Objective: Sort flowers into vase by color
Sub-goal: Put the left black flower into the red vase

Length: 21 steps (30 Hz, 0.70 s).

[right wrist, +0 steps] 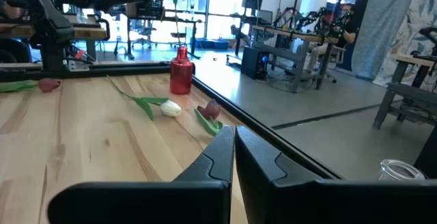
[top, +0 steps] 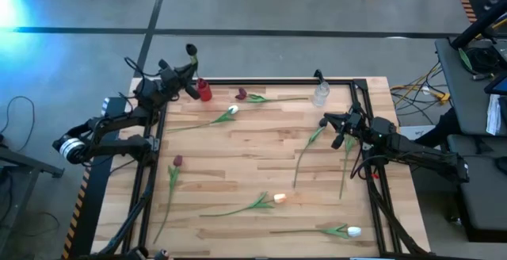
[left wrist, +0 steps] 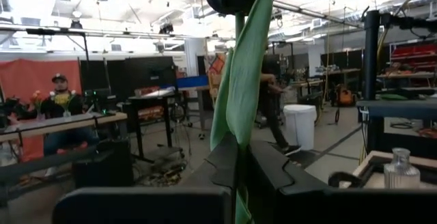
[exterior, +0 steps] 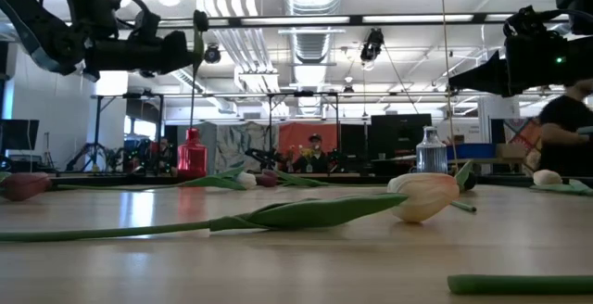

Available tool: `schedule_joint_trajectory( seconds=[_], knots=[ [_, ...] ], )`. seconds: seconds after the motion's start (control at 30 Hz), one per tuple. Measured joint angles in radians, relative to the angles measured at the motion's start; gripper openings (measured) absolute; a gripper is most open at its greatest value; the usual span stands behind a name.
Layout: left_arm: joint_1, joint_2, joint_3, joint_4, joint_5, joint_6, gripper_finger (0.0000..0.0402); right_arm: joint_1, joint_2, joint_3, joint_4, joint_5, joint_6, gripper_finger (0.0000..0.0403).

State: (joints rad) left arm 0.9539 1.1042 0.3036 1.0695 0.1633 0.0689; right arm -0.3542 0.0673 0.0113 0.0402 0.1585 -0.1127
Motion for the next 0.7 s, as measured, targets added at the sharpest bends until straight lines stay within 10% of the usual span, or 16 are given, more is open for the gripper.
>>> schedule_joint_trajectory(
  seconds=[0.7],
  knots=[
    [0.010, 0.099, 0.008, -0.045, 0.003, 0.060, 0.0088, 0.000, 0.000, 0.000, 0.000, 0.000, 0.000, 0.0009]
  ],
)
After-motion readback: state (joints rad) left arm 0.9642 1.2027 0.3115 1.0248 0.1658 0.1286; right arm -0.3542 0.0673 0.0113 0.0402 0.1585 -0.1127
